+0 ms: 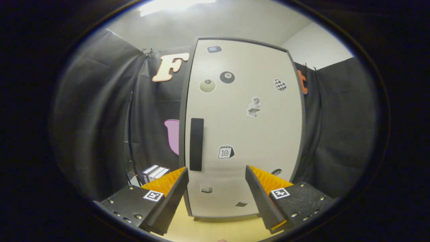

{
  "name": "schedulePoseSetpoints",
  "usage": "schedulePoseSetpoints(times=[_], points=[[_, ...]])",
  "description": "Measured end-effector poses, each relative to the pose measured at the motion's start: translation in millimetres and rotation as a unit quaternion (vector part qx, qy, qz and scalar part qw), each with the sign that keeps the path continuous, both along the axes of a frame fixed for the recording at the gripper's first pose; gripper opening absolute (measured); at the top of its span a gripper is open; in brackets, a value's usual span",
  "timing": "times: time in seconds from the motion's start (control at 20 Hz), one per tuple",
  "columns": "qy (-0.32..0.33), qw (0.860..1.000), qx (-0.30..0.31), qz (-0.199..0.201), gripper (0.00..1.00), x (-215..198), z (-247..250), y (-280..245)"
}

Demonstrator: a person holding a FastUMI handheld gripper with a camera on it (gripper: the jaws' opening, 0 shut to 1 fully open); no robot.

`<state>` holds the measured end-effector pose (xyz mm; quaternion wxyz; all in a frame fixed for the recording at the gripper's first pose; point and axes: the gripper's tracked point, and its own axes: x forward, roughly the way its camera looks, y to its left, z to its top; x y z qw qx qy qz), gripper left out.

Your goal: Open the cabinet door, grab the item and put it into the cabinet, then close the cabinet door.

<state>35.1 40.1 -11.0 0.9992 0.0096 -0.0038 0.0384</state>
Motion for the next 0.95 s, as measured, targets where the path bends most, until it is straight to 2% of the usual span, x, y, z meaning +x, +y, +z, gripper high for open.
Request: schedulePoseSetpoints(times=[0.55, 0.95], points=[[0.012, 0.999, 0.021, -0.036, 1.0, -98.1, 11.5, -44.7], [0.013, 0.999, 0.018, -0.044, 1.0, -127.3, 10.4, -53.9]])
